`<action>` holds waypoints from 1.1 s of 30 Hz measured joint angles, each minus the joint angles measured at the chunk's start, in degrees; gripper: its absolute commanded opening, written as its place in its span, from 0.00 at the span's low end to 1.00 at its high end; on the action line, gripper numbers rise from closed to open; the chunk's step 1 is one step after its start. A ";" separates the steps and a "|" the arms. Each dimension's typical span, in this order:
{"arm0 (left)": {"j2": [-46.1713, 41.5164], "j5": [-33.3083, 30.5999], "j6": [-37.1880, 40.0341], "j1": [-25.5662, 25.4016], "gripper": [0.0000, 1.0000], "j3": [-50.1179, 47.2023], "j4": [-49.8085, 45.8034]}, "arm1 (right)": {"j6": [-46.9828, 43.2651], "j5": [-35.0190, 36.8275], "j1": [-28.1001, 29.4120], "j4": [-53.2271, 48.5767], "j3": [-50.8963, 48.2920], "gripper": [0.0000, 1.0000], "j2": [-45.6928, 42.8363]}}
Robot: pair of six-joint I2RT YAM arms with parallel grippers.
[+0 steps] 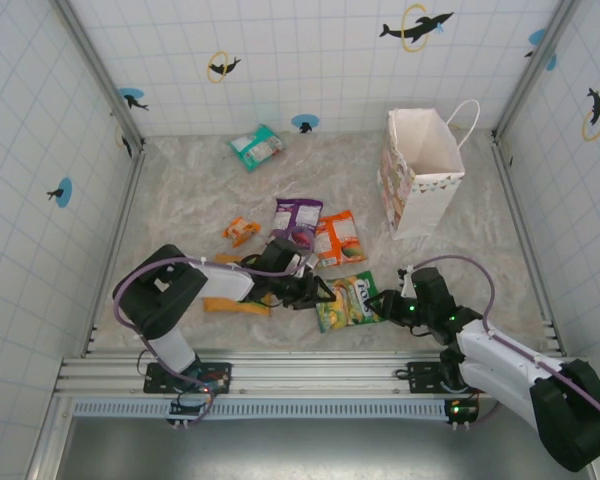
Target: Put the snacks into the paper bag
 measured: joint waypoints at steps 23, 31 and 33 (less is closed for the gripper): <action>-6.60 -5.86 18.45 -0.17 0.10 7.21 -13.16 | -9.53 15.19 -0.28 -0.50 -0.24 0.58 -21.31; -16.22 -7.45 30.64 0.68 0.08 7.13 -15.85 | -18.36 14.84 -2.51 -0.13 -0.11 0.71 -24.61; -18.80 -7.69 34.29 1.18 0.07 6.80 -16.17 | -20.04 13.60 -2.86 0.85 0.13 0.75 -24.33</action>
